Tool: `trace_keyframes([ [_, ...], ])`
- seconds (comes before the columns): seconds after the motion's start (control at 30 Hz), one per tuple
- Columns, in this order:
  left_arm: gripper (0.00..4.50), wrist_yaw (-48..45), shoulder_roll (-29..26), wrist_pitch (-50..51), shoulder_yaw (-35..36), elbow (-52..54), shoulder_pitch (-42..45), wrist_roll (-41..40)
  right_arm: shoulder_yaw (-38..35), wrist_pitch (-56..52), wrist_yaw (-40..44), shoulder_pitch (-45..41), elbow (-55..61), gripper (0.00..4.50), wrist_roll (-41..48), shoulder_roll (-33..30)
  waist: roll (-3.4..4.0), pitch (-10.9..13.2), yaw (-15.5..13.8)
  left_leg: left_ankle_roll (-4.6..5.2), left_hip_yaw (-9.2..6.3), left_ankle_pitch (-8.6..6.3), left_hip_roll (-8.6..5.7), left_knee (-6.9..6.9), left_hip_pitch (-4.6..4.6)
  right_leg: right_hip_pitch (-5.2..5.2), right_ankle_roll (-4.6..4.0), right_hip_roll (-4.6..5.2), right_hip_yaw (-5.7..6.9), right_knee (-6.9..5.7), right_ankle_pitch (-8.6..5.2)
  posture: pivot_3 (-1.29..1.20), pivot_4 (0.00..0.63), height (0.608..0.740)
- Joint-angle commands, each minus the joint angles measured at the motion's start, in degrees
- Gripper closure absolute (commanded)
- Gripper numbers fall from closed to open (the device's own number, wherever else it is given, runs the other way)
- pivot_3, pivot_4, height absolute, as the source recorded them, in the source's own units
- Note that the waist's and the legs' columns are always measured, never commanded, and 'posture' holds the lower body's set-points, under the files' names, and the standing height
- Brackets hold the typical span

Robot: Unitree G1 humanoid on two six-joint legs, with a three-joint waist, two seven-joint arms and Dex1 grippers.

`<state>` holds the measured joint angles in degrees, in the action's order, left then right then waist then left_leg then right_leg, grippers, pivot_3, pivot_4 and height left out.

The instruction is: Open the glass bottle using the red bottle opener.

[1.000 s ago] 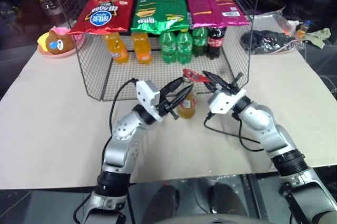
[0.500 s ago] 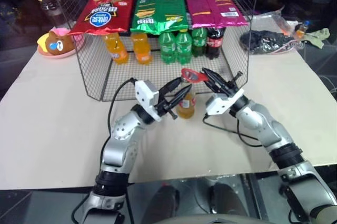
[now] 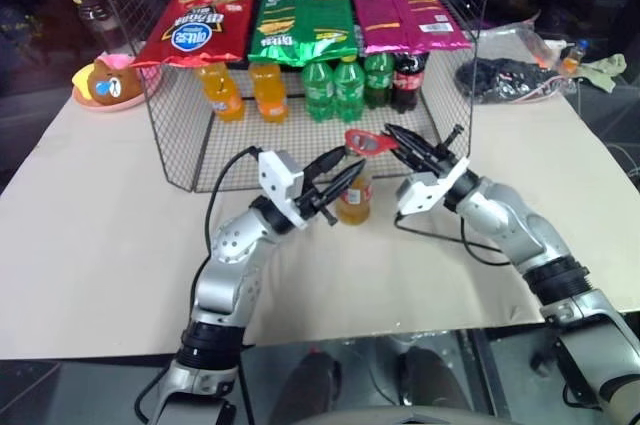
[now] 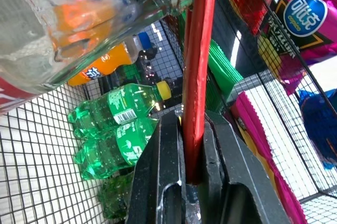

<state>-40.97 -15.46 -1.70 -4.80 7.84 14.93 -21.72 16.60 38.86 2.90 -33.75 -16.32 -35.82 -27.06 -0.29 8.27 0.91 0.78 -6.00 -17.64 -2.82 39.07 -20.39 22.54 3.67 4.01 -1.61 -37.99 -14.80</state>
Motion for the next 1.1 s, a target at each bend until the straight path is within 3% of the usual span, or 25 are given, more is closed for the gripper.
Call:
trace_keyframes([
  [0.03,3.33,0.0,-0.7,2.3,-2.2,-3.0,-1.0,3.0,0.5,1.0,1.5,-2.1,0.4,4.5,-0.1,-1.1,0.0,0.0,0.0,0.0,0.0,0.0,0.0,0.0,0.0,0.0,0.0,0.0,0.0,0.0,0.0,0.0,0.15,0.74],
  [0.6,3.33,-0.1,-0.8,3.9,-3.2,-2.7,-1.3,2.9,-1.5,-0.3,-1.2,-4.7,1.5,4.5,-2.9,-3.7,0.0,0.0,-0.1,0.0,-0.02,0.0,-0.01,-0.01,-0.02,0.0,0.0,0.01,0.01,0.03,0.0,0.0,0.15,0.74],
  [1.1,3.33,-0.2,-0.5,5.0,-3.8,-2.5,-1.8,2.7,-3.3,-1.4,-9.2,-7.0,3.3,4.5,-9.8,-6.3,0.02,0.0,-0.3,0.0,-0.08,0.0,-0.03,-0.02,-0.11,0.04,-0.01,0.02,0.02,0.07,-0.01,0.0,0.15,0.74],
])
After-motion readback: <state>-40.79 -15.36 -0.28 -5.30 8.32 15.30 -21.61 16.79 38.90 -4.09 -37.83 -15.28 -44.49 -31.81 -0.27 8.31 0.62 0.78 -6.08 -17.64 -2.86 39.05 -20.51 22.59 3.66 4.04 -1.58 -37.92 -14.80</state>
